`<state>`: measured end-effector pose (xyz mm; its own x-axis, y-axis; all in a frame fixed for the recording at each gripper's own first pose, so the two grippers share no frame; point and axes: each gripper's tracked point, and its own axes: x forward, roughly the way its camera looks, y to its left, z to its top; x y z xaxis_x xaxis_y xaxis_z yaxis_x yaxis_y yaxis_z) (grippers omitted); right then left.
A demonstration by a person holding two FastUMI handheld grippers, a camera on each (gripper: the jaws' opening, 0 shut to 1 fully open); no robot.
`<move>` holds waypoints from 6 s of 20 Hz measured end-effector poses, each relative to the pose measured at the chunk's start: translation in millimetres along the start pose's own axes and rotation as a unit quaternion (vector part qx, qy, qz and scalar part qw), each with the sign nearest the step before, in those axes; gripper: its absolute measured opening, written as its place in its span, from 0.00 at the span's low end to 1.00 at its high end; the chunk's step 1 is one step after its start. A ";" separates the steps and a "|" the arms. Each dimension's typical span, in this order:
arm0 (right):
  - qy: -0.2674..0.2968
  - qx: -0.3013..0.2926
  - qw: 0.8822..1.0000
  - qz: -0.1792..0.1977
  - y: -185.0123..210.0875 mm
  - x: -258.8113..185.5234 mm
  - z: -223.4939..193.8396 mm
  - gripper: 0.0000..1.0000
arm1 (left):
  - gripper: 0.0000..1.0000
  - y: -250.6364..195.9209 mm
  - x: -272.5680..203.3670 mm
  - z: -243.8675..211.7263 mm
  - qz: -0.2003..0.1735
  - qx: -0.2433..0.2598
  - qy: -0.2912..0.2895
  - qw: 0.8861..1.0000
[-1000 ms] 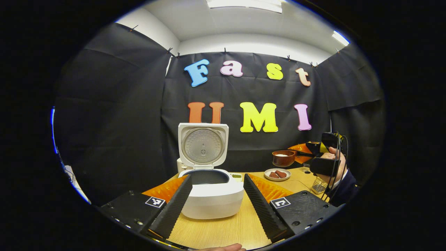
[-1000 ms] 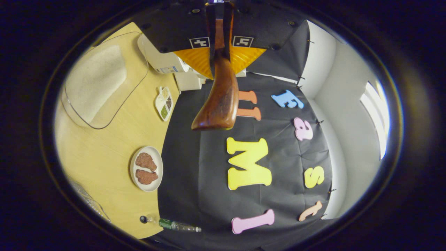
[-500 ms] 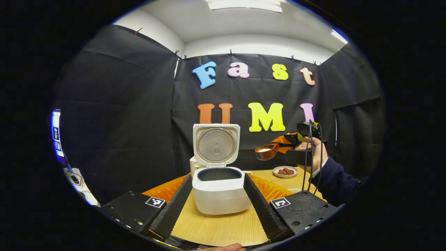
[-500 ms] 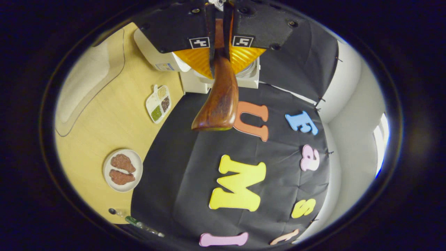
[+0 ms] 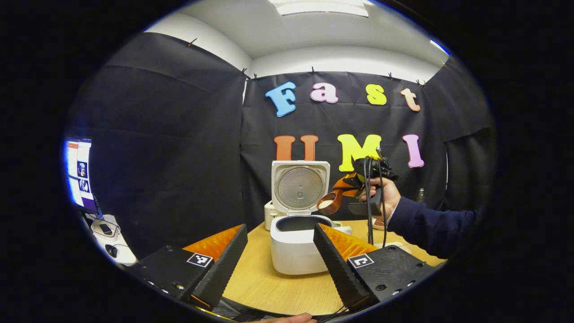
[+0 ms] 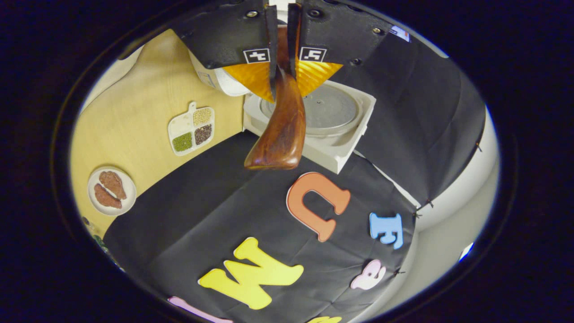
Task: Close the left gripper, press the button to open the rice cooker; take a wooden spoon from the chopstick holder with the right hand, scoop a spoonful of rice and pour it into the rice cooker, then put the wooden spoon back into the chopstick holder.
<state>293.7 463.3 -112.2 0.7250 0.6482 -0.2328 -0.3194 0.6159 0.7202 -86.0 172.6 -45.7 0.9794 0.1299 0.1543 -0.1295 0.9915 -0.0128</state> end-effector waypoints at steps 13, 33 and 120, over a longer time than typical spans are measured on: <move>-0.004 -0.267 0.962 -0.053 2.7 38.3 -25.2 0.12 | 0.94 2.8 10.1 -4.5 0.000 0.011 -0.012 1.000; -0.109 -0.595 0.796 0.008 81.4 -18.6 -55.6 0.14 | 0.94 -16.4 5.4 -7.4 -0.022 -0.005 0.005 1.000; -0.265 -0.357 0.850 -0.285 -137.8 -442.4 125.0 0.99 | 0.94 -58.8 460.9 90.4 -0.044 -0.008 0.034 0.998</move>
<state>93.3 35.7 -26.7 0.9984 -0.0216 0.0516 0.0234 0.9991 -0.0340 359.1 173.4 115.4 0.9952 0.0428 0.0879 -0.0415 0.9990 -0.0174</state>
